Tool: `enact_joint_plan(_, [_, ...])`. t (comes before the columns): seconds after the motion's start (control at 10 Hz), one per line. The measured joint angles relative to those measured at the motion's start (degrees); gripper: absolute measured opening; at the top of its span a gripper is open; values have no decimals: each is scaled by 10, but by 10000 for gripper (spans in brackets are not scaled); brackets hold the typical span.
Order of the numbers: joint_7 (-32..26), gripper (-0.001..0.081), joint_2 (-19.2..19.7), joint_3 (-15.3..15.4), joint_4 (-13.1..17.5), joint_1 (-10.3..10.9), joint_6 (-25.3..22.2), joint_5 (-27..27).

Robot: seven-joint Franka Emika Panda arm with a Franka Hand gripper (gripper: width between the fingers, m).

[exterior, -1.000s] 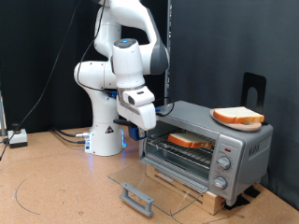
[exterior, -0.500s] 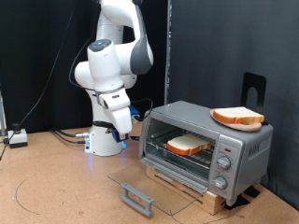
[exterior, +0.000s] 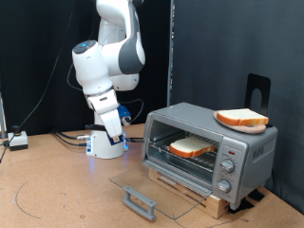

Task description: Make a piece of toast with the oven

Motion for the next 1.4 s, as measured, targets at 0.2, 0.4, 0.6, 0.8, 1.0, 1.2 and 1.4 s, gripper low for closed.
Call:
enact_joint_plan(0.2, [-51, 396, -27, -34, 23, 9, -90, 51])
enact_joint_plan(0.4, [-70, 396, -57, -49, 37, 12, -148, 77])
enact_joint_plan(0.6, [-57, 396, -94, -45, 42, 14, -171, 78])
enact_joint_plan(0.8, [-43, 396, -113, -36, 38, 14, -175, 76])
enact_joint_plan(1.0, [-47, 396, -110, -33, 36, 23, -195, 87])
enact_joint_plan(1.2, [-45, 396, -118, -15, 27, 49, -214, 101])
enact_joint_plan(1.4, [-33, 396, -135, 14, 13, 72, -214, 126])
